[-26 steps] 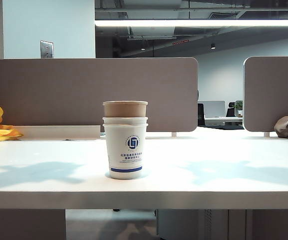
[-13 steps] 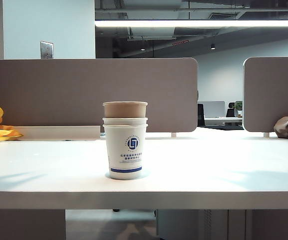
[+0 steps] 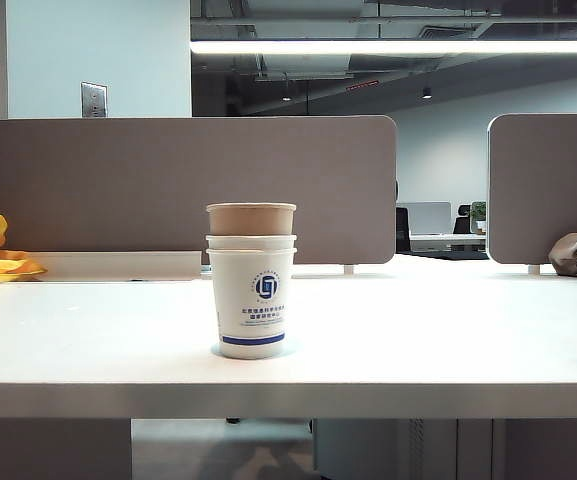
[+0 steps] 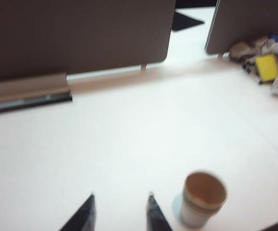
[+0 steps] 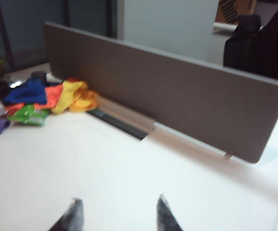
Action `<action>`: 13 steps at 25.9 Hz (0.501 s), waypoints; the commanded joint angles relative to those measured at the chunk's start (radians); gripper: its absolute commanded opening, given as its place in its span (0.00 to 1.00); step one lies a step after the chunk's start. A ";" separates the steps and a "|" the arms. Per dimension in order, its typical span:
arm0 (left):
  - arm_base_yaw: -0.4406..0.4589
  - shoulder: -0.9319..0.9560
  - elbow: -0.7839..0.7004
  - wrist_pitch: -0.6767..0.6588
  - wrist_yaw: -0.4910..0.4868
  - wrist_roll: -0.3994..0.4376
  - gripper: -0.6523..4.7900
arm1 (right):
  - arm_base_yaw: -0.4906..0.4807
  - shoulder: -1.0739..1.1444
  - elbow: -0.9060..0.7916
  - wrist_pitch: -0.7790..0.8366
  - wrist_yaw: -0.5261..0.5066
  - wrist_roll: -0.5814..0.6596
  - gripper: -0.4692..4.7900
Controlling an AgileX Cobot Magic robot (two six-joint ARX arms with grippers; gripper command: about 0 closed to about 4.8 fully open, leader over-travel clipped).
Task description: Pick up all the paper cups on the table one by one and stack them together.
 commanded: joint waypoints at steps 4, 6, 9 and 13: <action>0.017 -0.130 -0.238 0.005 -0.014 0.007 0.37 | -0.003 -0.144 -0.239 0.038 0.001 -0.002 0.47; 0.015 -0.160 -0.318 0.005 -0.031 0.007 0.37 | -0.003 -0.189 -0.313 0.038 0.000 -0.002 0.47; 0.004 -0.196 -0.416 -0.010 -0.046 0.007 0.37 | -0.011 -0.240 -0.402 0.028 0.001 -0.002 0.47; -0.013 -0.206 -0.465 -0.183 -0.037 0.007 0.37 | -0.054 -0.256 -0.429 -0.144 0.000 -0.002 0.47</action>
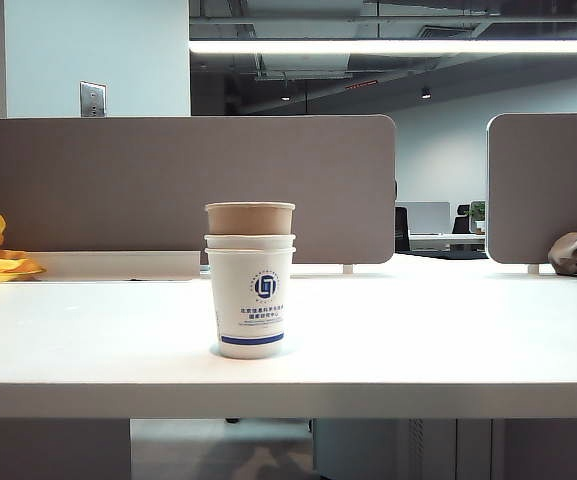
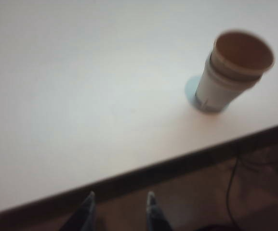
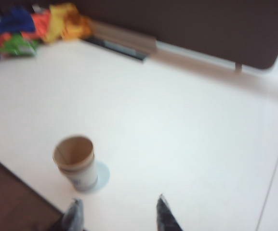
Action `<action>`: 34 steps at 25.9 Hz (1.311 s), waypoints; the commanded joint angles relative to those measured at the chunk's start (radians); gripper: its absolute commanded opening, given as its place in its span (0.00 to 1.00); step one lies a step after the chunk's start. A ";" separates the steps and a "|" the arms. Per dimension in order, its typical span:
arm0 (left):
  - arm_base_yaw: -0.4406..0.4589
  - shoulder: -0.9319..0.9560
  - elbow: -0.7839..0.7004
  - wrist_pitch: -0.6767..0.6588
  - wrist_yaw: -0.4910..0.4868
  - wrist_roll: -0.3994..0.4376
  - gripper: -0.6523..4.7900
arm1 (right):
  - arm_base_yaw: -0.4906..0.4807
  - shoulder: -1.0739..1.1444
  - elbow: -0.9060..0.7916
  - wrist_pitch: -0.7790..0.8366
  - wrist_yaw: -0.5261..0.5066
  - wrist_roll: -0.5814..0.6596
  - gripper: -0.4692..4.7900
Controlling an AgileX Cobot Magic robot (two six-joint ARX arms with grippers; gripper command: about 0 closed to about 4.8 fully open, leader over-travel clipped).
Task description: Pick up all the paper cups on the table one by one and stack them together.
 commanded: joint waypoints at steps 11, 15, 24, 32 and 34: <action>0.003 0.028 0.010 -0.127 0.003 0.006 0.37 | -0.011 0.068 0.009 -0.139 0.002 -0.002 0.47; 0.003 0.045 0.010 -0.126 0.002 0.006 0.37 | -0.011 0.072 0.009 -0.140 -0.003 -0.002 0.47; 0.003 0.045 0.010 -0.122 0.003 0.006 0.37 | -0.011 0.048 0.008 -0.133 0.019 -0.002 0.47; 0.003 0.045 0.010 0.131 0.003 0.006 0.37 | -0.010 0.050 0.008 -0.132 0.019 -0.002 0.47; 0.003 0.045 0.010 0.229 0.003 0.006 0.37 | -0.010 0.050 0.008 -0.133 0.021 -0.002 0.47</action>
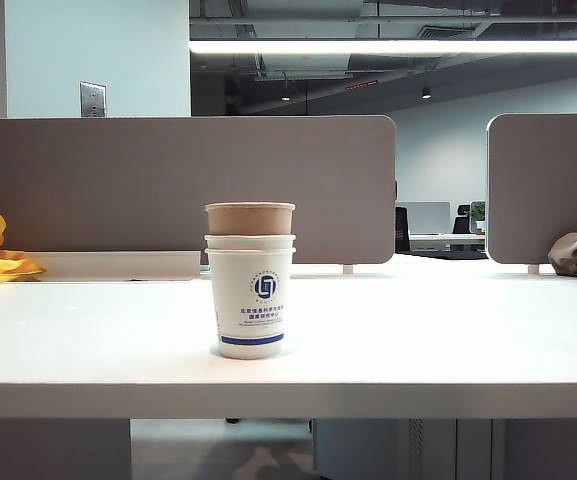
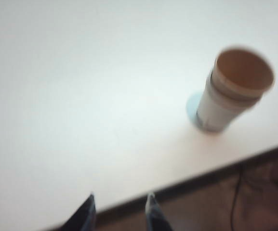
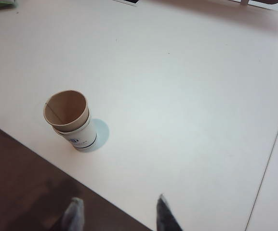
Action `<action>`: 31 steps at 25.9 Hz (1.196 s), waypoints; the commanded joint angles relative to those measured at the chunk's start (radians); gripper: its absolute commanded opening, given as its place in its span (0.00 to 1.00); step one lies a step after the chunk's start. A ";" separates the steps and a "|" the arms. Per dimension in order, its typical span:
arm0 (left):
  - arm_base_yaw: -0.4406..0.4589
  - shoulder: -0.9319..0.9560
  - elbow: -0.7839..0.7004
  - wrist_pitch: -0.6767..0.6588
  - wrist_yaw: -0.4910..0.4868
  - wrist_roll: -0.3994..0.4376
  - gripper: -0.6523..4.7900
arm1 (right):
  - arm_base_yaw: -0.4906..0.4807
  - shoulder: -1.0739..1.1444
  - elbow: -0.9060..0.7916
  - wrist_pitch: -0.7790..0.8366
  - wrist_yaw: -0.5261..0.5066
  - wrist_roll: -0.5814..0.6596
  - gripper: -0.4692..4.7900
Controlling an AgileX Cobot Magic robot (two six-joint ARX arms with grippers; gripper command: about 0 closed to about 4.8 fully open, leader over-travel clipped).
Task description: Pick up all the paper cups on the table one by one and stack them together.
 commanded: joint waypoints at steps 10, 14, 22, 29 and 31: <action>0.002 0.006 0.005 0.343 0.004 0.005 0.37 | 0.000 -0.002 0.005 0.014 -0.003 -0.002 0.47; 0.002 0.006 0.005 0.347 0.004 0.005 0.37 | 0.000 -0.001 0.005 0.013 -0.002 -0.002 0.47; 0.002 0.006 0.005 0.343 0.004 0.005 0.37 | 0.000 0.001 0.005 0.072 -0.002 -0.002 0.47; 0.002 0.003 0.005 0.351 0.005 0.005 0.37 | 0.000 0.001 0.005 0.346 -0.002 -0.002 0.47; 0.002 -0.003 0.003 0.385 0.005 0.005 0.37 | -0.013 -0.004 0.005 0.404 -0.002 -0.002 0.47</action>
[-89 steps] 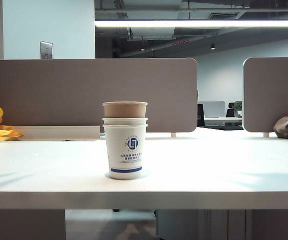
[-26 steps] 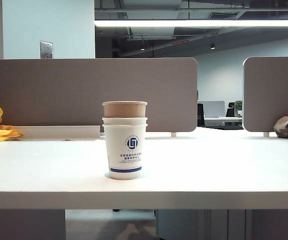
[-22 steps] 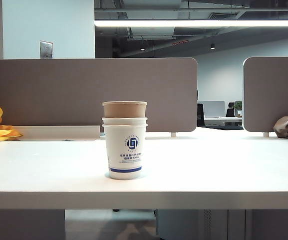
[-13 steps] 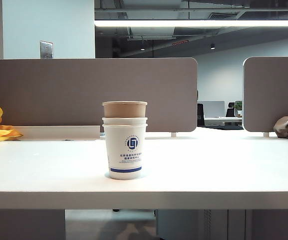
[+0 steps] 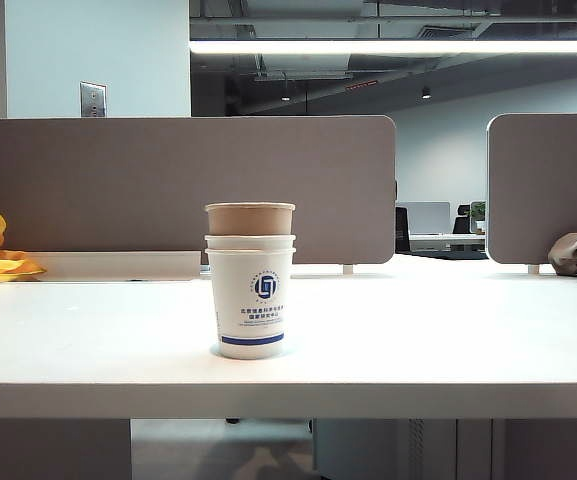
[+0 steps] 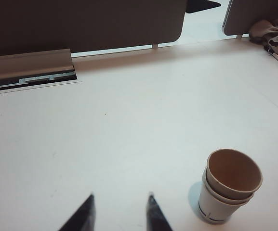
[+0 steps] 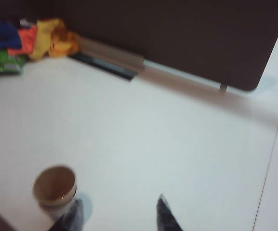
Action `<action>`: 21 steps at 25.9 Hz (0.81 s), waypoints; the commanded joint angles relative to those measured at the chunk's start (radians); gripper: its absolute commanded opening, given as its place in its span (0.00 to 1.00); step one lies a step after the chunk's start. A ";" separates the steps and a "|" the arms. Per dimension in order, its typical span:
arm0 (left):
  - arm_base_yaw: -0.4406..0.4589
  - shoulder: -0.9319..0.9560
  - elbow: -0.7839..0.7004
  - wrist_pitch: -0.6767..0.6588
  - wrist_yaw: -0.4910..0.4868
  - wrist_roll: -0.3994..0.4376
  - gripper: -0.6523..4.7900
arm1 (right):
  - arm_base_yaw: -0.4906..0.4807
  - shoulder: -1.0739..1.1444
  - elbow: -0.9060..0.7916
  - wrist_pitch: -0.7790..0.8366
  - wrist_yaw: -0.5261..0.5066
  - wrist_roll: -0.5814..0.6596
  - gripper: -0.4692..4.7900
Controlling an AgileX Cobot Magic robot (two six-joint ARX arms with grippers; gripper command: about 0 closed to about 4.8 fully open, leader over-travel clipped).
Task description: Pick up all the paper cups on the table one by one and stack them together.
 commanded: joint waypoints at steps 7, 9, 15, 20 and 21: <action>0.004 -0.064 -0.064 0.255 0.000 0.005 0.37 | -0.104 -0.079 -0.018 0.164 -0.011 -0.002 0.47; 0.004 -0.109 -0.117 0.259 0.010 0.005 0.37 | -0.167 -0.154 -0.102 0.215 -0.010 -0.002 0.47; 0.004 -0.203 -0.235 0.317 0.007 0.005 0.37 | -0.235 -0.335 -0.329 0.326 -0.022 -0.002 0.47; 0.004 -0.296 -0.353 0.329 0.007 0.005 0.37 | -0.249 -0.490 -0.499 0.341 -0.026 -0.002 0.47; 0.004 -0.317 -0.374 0.330 0.006 0.005 0.37 | -0.249 -0.510 -0.516 0.343 -0.027 -0.002 0.47</action>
